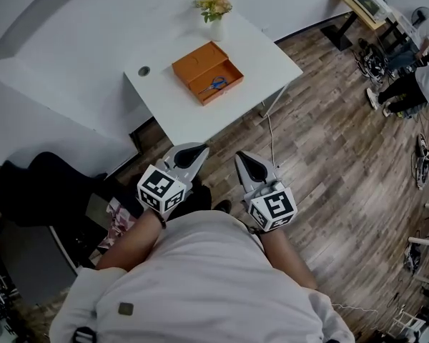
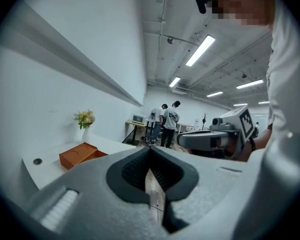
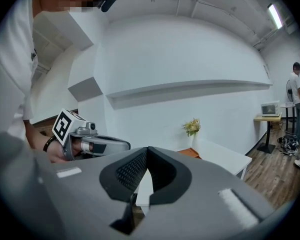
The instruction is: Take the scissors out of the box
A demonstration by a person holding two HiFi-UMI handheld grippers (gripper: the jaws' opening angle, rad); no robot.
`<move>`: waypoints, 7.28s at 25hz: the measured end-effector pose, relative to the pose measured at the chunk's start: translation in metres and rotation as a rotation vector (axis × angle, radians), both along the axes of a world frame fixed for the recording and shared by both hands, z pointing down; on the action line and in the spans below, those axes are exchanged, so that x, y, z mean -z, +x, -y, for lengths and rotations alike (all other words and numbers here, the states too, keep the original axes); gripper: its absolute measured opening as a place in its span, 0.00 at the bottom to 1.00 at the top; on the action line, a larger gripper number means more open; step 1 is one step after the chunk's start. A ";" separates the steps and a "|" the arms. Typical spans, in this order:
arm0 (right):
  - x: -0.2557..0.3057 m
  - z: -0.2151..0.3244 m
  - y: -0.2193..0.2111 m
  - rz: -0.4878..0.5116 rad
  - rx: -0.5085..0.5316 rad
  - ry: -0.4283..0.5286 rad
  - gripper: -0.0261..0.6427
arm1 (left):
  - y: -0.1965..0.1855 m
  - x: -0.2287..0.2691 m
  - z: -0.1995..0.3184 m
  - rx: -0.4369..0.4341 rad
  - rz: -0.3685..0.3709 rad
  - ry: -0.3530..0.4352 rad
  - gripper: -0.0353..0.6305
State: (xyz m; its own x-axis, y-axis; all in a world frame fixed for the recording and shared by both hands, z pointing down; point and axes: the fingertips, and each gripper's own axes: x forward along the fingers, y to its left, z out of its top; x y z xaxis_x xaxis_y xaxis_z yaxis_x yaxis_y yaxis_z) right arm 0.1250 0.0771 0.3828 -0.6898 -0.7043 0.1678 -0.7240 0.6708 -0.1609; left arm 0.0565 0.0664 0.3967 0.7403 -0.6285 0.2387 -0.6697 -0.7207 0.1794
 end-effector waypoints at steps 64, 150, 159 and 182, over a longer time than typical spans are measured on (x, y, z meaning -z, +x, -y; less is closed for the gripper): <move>-0.118 0.395 -0.100 -0.411 0.808 -0.111 0.10 | -0.089 -0.054 0.312 0.587 0.000 -0.134 0.06; -0.259 0.396 -0.066 -1.091 1.068 0.087 0.18 | -0.106 -0.109 0.313 0.705 -0.102 -0.245 0.06; -0.193 0.396 -0.086 -0.800 0.906 0.049 0.18 | -0.110 -0.090 0.313 0.723 -0.080 -0.213 0.06; -0.085 0.334 -0.121 -0.427 0.566 -0.007 0.18 | -0.141 -0.050 0.252 0.563 -0.066 -0.133 0.06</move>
